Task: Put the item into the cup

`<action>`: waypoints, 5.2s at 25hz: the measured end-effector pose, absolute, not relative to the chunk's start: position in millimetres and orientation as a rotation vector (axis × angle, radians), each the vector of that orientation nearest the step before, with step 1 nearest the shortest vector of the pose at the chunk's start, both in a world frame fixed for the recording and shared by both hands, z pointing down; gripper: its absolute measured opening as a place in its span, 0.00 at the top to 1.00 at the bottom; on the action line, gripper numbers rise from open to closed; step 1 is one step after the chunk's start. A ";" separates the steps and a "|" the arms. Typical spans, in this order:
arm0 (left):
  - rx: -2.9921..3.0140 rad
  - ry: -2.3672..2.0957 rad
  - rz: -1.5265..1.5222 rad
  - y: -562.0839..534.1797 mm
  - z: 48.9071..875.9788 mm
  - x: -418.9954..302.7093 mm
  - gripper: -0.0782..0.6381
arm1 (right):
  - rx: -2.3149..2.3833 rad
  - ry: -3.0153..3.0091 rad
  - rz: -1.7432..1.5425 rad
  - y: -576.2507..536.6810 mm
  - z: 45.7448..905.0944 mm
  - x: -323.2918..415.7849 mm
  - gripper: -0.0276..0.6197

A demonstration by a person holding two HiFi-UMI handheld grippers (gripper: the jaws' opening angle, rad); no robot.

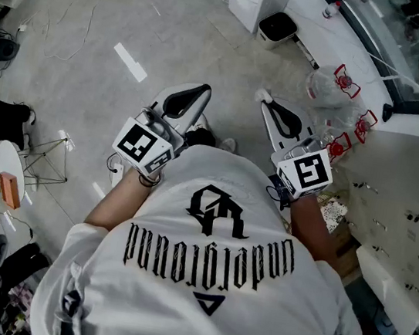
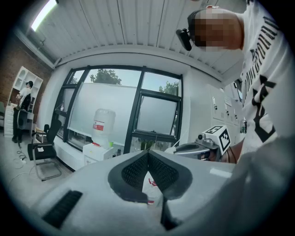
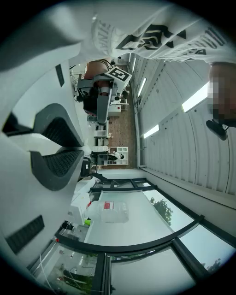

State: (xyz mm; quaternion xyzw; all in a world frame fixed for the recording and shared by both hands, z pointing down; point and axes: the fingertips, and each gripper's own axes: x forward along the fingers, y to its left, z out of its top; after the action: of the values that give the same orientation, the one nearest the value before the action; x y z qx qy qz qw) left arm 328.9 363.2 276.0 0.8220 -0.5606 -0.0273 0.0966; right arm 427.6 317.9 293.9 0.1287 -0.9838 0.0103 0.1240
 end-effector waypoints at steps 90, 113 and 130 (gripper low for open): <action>2.525 -1.465 0.071 -44.7 296.3 90.6 0.87 | 0.712 -2.771 0.163 -95.0 327.4 248.0 0.91; 2.689 -1.144 0.028 -123.6 292.0 -61.8 0.87 | 1.022 -2.610 0.145 -127.7 331.3 105.1 0.91; 2.787 -0.893 0.056 -137.1 294.2 -175.6 0.87 | 1.154 -2.526 0.144 -139.2 324.8 -17.4 0.91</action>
State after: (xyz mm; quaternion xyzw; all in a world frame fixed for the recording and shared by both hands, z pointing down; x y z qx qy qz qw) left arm -175.6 -137.1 294.2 0.9466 -0.3033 0.0190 0.1072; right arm -17.4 -139.2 324.8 0.4082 -0.8936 0.0509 0.1795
